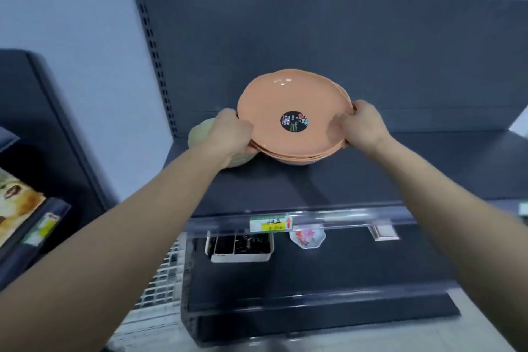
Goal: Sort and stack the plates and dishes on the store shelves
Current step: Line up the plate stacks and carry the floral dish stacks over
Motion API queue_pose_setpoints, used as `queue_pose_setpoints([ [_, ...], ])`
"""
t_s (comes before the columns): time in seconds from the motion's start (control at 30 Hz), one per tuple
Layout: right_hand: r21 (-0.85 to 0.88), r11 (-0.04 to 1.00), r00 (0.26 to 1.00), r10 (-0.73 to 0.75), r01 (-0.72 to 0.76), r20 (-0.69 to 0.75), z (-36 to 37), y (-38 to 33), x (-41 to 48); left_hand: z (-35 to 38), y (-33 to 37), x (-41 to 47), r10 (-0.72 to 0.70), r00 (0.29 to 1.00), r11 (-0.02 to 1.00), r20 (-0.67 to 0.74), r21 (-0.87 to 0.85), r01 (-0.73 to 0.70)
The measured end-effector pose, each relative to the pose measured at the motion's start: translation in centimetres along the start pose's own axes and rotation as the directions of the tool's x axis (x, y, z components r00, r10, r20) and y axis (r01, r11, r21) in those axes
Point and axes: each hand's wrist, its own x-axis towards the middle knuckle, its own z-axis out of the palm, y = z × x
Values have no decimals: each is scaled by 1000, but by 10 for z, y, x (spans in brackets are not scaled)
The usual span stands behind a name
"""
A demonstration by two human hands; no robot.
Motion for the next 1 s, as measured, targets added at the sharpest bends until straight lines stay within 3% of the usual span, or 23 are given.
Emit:
queue_pose_setpoints([
  [0.23, -156, 977, 989, 146, -146, -12, -90, 110, 93, 162, 14, 57, -183, 964, 981, 190, -27, 192],
  [0.4, -178, 956, 971, 237, -235, -12, -107, 165, 135, 227, 5, 84, -273, 939, 961, 207, 21, 275],
  [1.0, -116, 936, 942, 335, -332, 15, -65, 240, 190, 279, -38, 141, -313, 946, 928, 82, 239, 286],
])
